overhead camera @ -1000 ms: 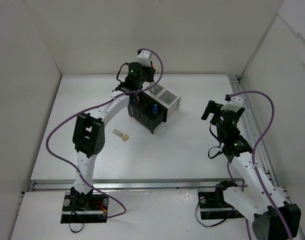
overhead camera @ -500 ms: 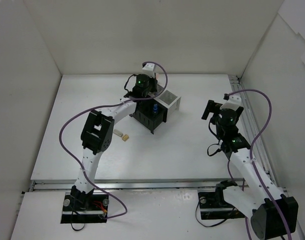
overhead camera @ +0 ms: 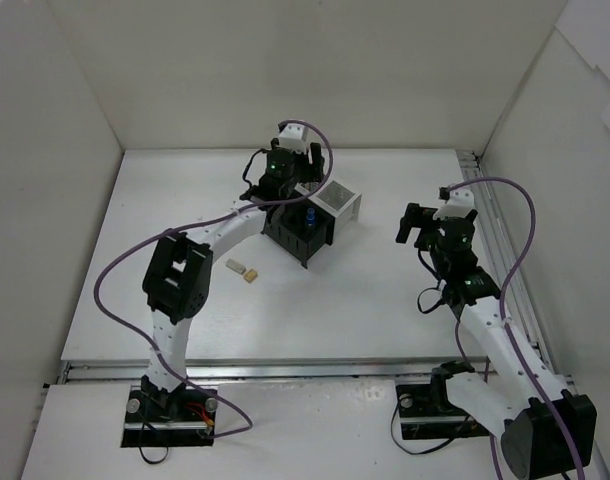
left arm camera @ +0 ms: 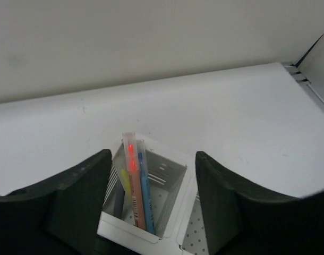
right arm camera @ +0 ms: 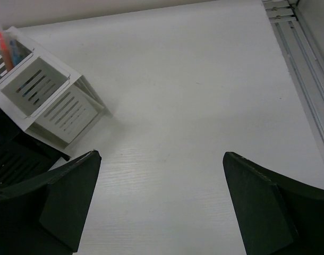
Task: Sort the stationery into containers
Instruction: Place the pen in the storage box, then pick up the stationery from the center of the board, then place the stationery in the storage box, then pick up the stationery from the center of the board, then place the stationery in the storage box, then reset both arms
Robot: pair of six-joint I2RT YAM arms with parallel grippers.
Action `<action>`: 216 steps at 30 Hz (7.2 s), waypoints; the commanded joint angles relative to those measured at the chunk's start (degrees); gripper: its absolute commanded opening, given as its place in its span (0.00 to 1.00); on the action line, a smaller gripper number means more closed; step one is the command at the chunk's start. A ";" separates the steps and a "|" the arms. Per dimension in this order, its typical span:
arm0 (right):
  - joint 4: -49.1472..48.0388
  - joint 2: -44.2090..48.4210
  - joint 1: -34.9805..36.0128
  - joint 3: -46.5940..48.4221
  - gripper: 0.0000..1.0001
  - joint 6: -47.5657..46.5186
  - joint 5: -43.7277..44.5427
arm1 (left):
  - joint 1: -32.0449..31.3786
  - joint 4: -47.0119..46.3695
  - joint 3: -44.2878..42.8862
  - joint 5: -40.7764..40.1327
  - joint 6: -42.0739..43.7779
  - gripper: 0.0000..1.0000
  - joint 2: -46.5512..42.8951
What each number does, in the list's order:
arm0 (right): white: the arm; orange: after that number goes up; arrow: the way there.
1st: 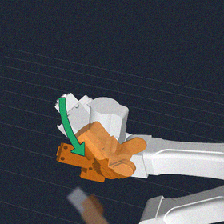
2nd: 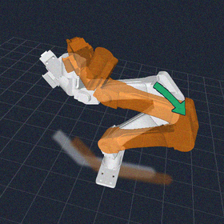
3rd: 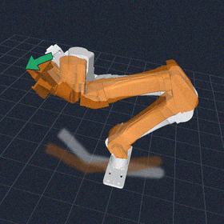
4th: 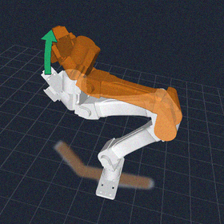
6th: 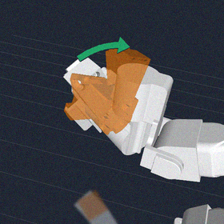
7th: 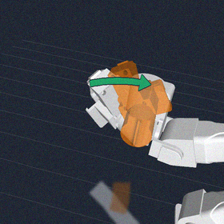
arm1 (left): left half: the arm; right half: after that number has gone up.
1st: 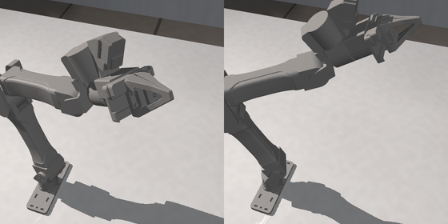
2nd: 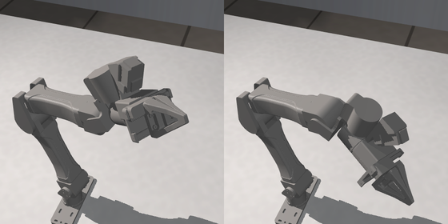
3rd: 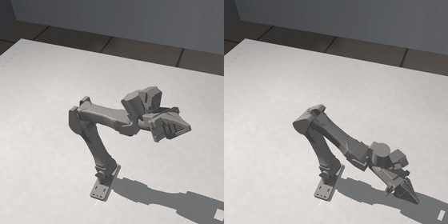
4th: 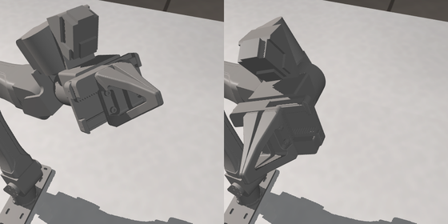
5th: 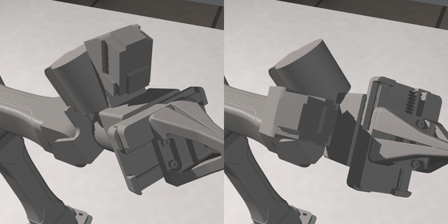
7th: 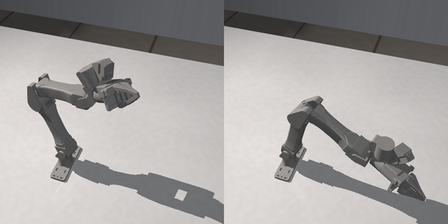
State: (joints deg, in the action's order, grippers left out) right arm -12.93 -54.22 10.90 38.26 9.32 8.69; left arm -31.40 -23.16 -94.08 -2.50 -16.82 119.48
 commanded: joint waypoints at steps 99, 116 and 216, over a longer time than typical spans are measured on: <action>-1.49 -46.06 17.41 38.73 0.39 -10.91 -7.02 | 14.00 49.00 32.30 -11.65 -25.90 1.00 -39.51; -5.62 -26.66 16.70 24.24 0.98 -4.93 -4.74 | 14.00 46.27 27.82 -4.54 -27.21 1.00 -27.83; 7.83 13.53 9.93 -1.26 0.98 9.39 18.99 | -2.18 46.35 46.44 -30.45 -20.00 1.00 -72.60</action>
State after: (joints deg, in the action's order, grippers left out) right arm -2.57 -40.16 21.12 36.91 16.23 25.71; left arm -34.17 17.17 -48.99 -24.56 -29.74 52.31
